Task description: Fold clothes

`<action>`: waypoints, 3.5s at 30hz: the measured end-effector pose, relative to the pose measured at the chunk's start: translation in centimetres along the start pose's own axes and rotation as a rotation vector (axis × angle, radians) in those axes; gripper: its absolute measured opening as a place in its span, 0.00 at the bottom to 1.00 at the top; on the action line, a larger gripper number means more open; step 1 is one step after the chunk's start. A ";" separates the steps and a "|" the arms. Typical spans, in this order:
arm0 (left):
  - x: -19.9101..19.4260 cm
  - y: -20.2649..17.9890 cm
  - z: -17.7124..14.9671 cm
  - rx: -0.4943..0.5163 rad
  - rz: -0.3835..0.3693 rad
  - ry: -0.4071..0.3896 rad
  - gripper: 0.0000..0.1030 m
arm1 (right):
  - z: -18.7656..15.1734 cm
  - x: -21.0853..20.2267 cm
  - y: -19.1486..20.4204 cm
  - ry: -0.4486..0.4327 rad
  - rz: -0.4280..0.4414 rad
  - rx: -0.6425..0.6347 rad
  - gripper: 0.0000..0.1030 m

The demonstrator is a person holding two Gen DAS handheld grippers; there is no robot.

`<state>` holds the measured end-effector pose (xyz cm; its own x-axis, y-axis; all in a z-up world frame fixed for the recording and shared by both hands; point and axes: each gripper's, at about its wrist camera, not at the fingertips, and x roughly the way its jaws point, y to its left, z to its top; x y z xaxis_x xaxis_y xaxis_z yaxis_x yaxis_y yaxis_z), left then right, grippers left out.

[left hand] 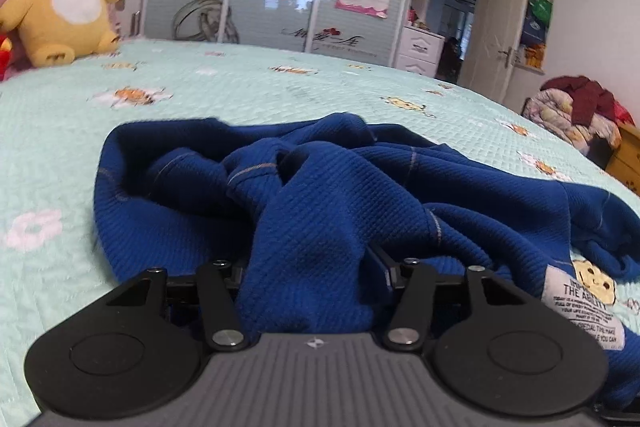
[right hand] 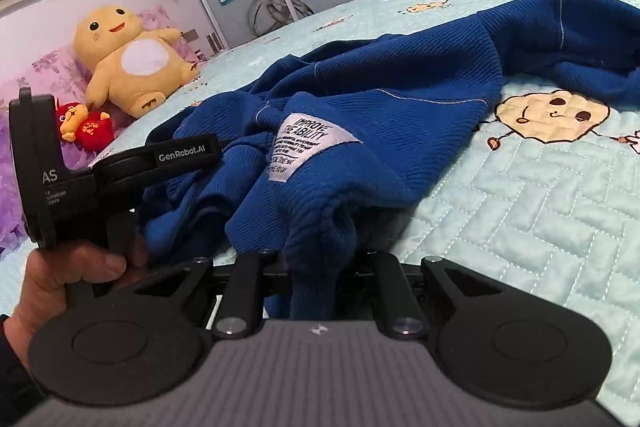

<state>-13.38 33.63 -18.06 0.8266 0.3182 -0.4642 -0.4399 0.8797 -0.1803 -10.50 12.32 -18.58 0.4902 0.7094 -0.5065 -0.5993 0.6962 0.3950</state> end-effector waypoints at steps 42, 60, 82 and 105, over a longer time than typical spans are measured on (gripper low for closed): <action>-16.3 -7.1 -6.2 -0.040 0.117 0.100 0.62 | -2.1 -20.4 -14.6 -0.119 -0.082 0.404 0.52; -5.5 -15.7 -3.9 0.360 0.213 0.260 0.76 | -2.2 -17.3 -15.4 -0.006 0.074 0.476 0.64; -23.4 -15.2 -9.5 0.252 -0.164 0.210 0.12 | -2.1 -17.7 -16.1 -0.004 0.110 0.549 0.65; -23.5 -14.1 -7.2 0.185 -0.026 0.148 0.41 | -1.6 -19.3 -9.9 -0.091 -0.170 0.116 0.04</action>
<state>-29.17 11.22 -10.84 0.7706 0.2510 -0.5858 -0.3358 0.9411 -0.0385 -15.02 -8.41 -13.94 0.6362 0.5837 -0.5045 -0.4291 0.8111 0.3974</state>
